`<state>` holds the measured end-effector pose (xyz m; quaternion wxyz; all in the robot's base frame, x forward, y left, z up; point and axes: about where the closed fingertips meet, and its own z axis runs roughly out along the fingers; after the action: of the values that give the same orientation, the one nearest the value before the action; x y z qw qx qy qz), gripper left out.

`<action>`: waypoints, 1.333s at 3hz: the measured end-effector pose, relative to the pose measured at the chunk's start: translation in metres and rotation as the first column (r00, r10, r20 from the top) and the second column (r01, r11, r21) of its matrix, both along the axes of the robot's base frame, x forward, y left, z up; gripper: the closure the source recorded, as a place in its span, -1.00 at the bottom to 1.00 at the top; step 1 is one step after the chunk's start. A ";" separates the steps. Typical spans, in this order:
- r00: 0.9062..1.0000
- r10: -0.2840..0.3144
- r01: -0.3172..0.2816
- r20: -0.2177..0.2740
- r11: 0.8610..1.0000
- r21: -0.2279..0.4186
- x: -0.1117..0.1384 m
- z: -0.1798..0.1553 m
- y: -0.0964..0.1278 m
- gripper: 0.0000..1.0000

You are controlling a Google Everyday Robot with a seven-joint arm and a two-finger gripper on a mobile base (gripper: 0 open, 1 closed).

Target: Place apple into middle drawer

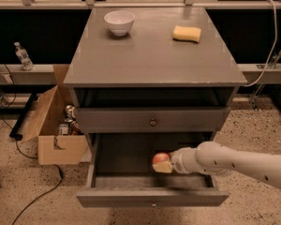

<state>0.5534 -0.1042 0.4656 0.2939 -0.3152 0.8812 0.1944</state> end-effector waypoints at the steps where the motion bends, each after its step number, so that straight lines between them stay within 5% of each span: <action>1: 1.000 0.007 -0.007 -0.013 1.000 -0.008 0.010 -0.021 0.007 -0.29; 2: 1.000 0.022 -0.022 -0.018 1.000 0.002 0.018 -0.038 0.018 -0.77; 3: 0.999 0.039 -0.039 -0.016 0.999 0.036 0.026 -0.049 0.027 -1.00; 4: 1.000 0.027 -0.027 -0.012 0.999 0.047 0.024 -0.046 0.011 -1.00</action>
Offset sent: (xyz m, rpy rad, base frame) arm 0.0302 0.0276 -0.0553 0.0123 0.0194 0.0350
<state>0.5772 -0.0928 0.4201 0.2931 -0.3190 0.8738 0.2209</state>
